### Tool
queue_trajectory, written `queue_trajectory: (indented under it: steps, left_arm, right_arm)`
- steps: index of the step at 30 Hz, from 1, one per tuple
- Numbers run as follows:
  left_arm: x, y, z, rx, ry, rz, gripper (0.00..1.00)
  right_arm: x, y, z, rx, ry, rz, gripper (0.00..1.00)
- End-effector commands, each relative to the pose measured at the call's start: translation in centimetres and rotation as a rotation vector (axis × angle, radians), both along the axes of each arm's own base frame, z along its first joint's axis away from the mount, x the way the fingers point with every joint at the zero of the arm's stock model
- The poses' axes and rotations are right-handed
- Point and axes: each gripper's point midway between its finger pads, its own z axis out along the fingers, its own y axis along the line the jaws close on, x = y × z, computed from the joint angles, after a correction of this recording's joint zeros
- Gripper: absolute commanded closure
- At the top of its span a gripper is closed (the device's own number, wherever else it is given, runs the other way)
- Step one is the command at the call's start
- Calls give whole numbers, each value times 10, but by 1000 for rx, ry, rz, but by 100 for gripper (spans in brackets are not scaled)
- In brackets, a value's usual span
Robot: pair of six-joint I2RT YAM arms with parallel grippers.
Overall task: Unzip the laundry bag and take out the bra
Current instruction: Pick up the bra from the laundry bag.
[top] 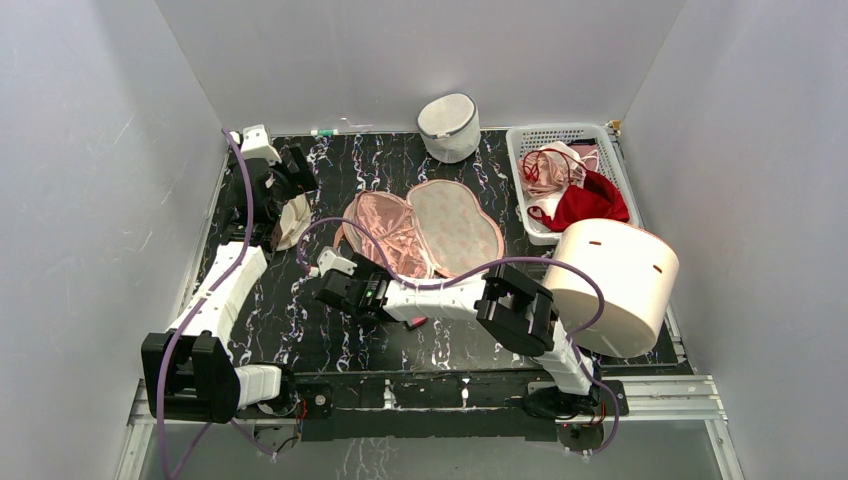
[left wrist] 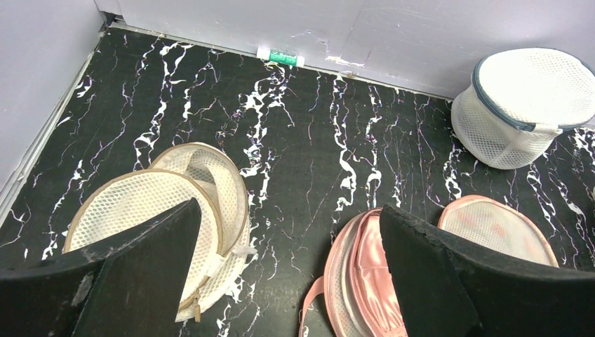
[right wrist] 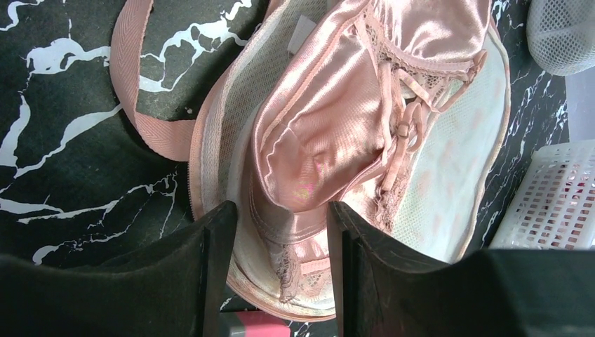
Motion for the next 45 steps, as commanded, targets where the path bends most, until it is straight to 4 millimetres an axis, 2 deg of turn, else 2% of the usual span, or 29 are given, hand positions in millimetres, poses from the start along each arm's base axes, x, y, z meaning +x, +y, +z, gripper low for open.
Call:
queue_trajectory:
  steps: [1, 7, 16, 29, 35, 39, 45]
  left_arm:
    - [0, 3, 15, -1, -39, 6, 2]
    - [0, 3, 13, -2, -36, 7, 2]
    - [0, 2, 14, -7, -38, 2, 2]
    - [0, 3, 14, -7, -37, 3, 1]
    - [0, 2, 13, -6, -36, 1, 2]
    - [0, 3, 14, -7, -37, 3, 2]
    - [-1, 2, 18, -15, -45, -2, 2]
  right_arm:
    - [7, 10, 15, 59, -48, -20, 52]
    - [6, 13, 18, 83, -40, -17, 66]
    - [4, 13, 47, 150, -42, -22, 56]
    - [15, -2, 2, 93, -13, -55, 63]
    - [17, 2, -1, 95, -8, -51, 65]
    - [19, 6, 19, 113, -12, -56, 81]
    - [17, 5, 85, 226, -19, -51, 97]
